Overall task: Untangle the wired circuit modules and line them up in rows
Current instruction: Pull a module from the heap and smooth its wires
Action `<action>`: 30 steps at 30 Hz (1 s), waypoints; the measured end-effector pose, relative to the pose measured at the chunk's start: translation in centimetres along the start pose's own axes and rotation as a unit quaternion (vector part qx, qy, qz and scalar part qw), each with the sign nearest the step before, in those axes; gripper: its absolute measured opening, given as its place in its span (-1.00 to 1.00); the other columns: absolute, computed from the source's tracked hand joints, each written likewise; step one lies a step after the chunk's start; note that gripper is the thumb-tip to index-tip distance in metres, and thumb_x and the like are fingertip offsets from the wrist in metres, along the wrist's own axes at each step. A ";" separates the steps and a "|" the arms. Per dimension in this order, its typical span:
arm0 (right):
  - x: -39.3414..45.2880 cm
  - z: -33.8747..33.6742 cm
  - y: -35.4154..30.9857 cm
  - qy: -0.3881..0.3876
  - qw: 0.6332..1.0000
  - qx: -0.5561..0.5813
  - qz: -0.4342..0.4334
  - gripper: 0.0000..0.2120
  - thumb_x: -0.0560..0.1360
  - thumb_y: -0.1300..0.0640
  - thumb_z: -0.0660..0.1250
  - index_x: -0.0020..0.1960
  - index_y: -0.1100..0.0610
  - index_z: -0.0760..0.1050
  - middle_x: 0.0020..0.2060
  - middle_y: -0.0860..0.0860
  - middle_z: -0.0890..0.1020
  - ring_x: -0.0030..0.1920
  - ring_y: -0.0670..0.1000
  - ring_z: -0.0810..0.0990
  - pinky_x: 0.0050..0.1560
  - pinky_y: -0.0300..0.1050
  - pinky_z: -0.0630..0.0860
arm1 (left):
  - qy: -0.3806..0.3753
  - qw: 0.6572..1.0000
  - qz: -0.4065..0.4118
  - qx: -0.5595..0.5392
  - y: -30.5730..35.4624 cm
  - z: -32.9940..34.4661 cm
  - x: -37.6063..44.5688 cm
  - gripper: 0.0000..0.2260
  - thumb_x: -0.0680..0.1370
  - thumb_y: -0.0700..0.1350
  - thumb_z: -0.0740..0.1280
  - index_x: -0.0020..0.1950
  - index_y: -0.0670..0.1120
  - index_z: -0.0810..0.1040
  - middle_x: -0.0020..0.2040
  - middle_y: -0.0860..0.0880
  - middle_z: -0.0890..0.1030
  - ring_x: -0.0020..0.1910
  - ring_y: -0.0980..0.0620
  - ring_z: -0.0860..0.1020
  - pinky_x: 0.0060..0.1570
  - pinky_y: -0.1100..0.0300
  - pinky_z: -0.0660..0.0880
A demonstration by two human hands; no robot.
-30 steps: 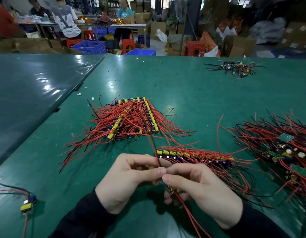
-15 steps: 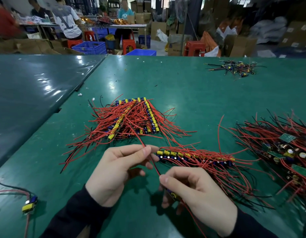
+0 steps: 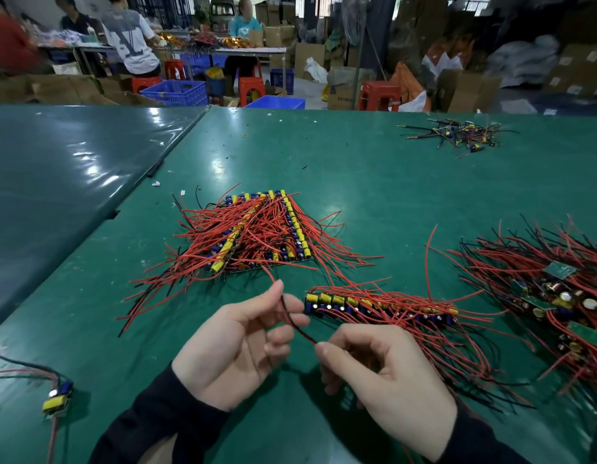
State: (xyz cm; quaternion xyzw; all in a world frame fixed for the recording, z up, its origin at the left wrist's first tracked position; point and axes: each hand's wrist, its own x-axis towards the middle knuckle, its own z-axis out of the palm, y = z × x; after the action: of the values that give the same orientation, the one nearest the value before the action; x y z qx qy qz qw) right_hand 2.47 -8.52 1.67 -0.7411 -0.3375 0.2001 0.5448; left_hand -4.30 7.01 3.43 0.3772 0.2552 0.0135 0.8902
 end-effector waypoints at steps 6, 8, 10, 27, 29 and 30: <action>-0.2 0.4 0.6 0.004 0.998 -0.056 -0.006 -0.75 0.47 0.08 0.38 -0.37 0.13 0.55 -0.47 0.06 0.63 -0.43 0.13 0.58 -0.34 0.05 0.51 | -0.005 0.999 -0.013 0.036 -0.2 -0.2 0.0 -0.74 0.36 -0.05 0.33 -0.44 -0.19 0.60 -0.48 -0.09 0.47 -0.66 0.12 0.29 -0.68 0.37 0.20; -0.2 0.4 0.5 -0.003 0.998 -0.059 -0.019 -0.75 0.47 0.06 0.36 -0.36 0.12 0.55 -0.46 0.05 0.63 -0.42 0.11 0.57 -0.36 0.03 0.50 | 0.010 0.999 0.010 0.033 -0.1 -0.1 0.2 -0.76 0.36 -0.02 0.33 -0.33 -0.16 0.68 -0.47 -0.05 0.49 -0.65 0.15 0.30 -0.67 0.40 0.22; -0.2 0.4 0.4 0.000 0.997 -0.076 -0.031 -0.74 0.45 -0.01 0.33 -0.35 0.11 0.54 -0.46 0.04 0.62 -0.43 0.11 0.54 -0.39 0.03 0.48 | 0.020 0.999 0.028 0.006 0.2 -0.3 0.4 -0.78 0.34 -0.05 0.34 -0.29 -0.17 0.70 -0.44 -0.05 0.52 -0.62 0.17 0.32 -0.66 0.41 0.25; 0.2 0.3 1.1 0.010 0.989 -0.133 -0.057 -0.69 0.40 -0.13 0.28 -0.34 0.08 0.52 -0.46 0.10 0.56 -0.40 0.12 0.50 -0.32 0.03 0.46 | -0.086 0.995 0.005 -0.053 0.8 -0.7 -0.4 -0.66 0.35 -0.23 0.34 -0.57 -0.13 0.28 -0.58 -0.02 0.18 -0.59 0.09 0.04 -0.63 0.30 -0.02; 0.1 0.3 1.1 0.002 0.989 -0.133 -0.062 -0.72 0.41 -0.12 0.29 -0.36 0.04 0.51 -0.46 0.09 0.55 -0.41 0.12 0.50 -0.33 0.03 0.46 | -0.048 0.997 0.005 -0.063 0.9 -0.8 -0.2 -0.68 0.38 -0.15 0.33 -0.55 -0.12 0.33 -0.56 0.00 0.20 -0.63 0.11 0.09 -0.64 0.33 0.00; 0.0 0.2 1.1 0.000 0.989 -0.131 -0.063 -0.73 0.42 -0.11 0.30 -0.35 0.04 0.51 -0.45 0.09 0.55 -0.40 0.13 0.50 -0.33 0.04 0.46 | -0.030 0.997 0.009 -0.068 1.0 -0.8 -0.2 -0.69 0.40 -0.11 0.30 -0.53 -0.11 0.37 -0.55 0.01 0.22 -0.64 0.13 0.14 -0.64 0.35 0.03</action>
State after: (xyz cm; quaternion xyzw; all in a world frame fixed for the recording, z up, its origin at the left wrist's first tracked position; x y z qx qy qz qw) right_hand 2.64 -8.54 0.53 -0.7834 -0.4063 0.1196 0.4549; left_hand -4.62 8.19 3.73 0.3187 0.2239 0.0275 0.9206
